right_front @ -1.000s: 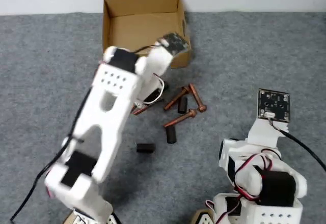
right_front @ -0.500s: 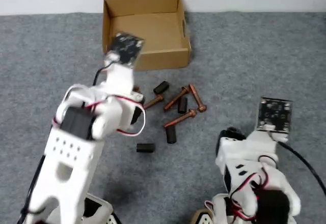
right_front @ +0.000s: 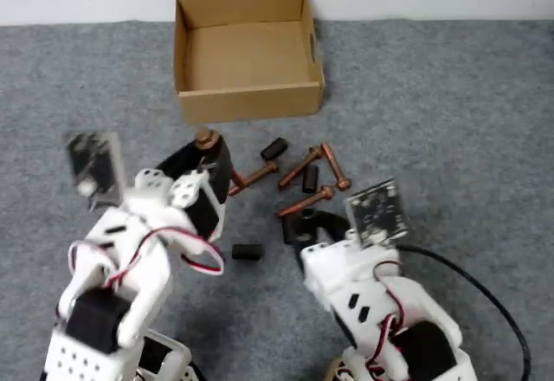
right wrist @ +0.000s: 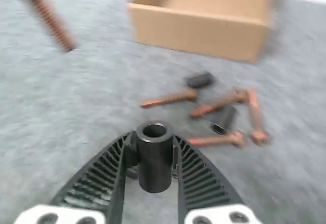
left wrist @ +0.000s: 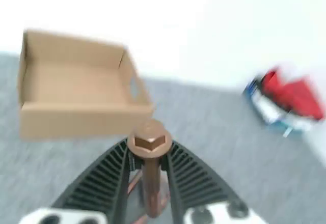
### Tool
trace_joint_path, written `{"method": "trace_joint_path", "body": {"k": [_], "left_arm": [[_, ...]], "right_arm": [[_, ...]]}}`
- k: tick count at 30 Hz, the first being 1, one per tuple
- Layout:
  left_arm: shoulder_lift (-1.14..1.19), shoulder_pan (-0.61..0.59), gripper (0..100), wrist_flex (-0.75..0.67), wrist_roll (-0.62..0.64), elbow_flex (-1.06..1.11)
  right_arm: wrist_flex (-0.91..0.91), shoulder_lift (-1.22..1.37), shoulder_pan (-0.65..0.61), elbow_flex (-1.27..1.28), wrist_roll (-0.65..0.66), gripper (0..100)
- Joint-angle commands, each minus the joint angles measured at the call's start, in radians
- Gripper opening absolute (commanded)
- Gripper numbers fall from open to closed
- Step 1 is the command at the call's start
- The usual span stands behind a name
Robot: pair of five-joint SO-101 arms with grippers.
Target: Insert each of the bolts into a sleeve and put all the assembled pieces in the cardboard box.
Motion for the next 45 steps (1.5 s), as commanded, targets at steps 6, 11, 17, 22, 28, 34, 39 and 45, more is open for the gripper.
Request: {"method": "trace_joint_path", "body": {"k": [6,11,17,22,28,34,39,45], "left_arm": [[-0.245,0.115,0,-0.109,0.060,0.105],[-0.261,0.175,0,-0.106,0.075,0.124],[-0.259,0.180,0,-0.078,0.074,0.130],[-0.262,0.180,0,-0.014,0.038,0.119],[-0.262,0.180,0,0.006,0.021,0.079],[-0.262,0.180,0,0.006,-0.014,0.081],[-0.256,0.201,0,0.006,-0.014,0.091],[-0.259,0.241,0,-0.035,-0.012,0.153]], "right_arm": [[-0.101,-0.007,-0.170,0.015,0.029,0.9],[-0.102,-0.007,-0.189,0.009,0.124,0.9],[-0.142,-0.008,-0.186,0.002,0.184,0.9],[-0.171,-0.007,-0.185,-0.006,0.239,0.9],[-0.173,-0.007,-0.185,-0.008,0.247,0.9],[-0.196,-0.007,-0.114,-0.017,0.247,0.9],[-0.223,-0.007,-0.105,-0.035,0.290,0.9],[-0.223,-0.007,-0.110,-0.035,0.304,0.9]]}}
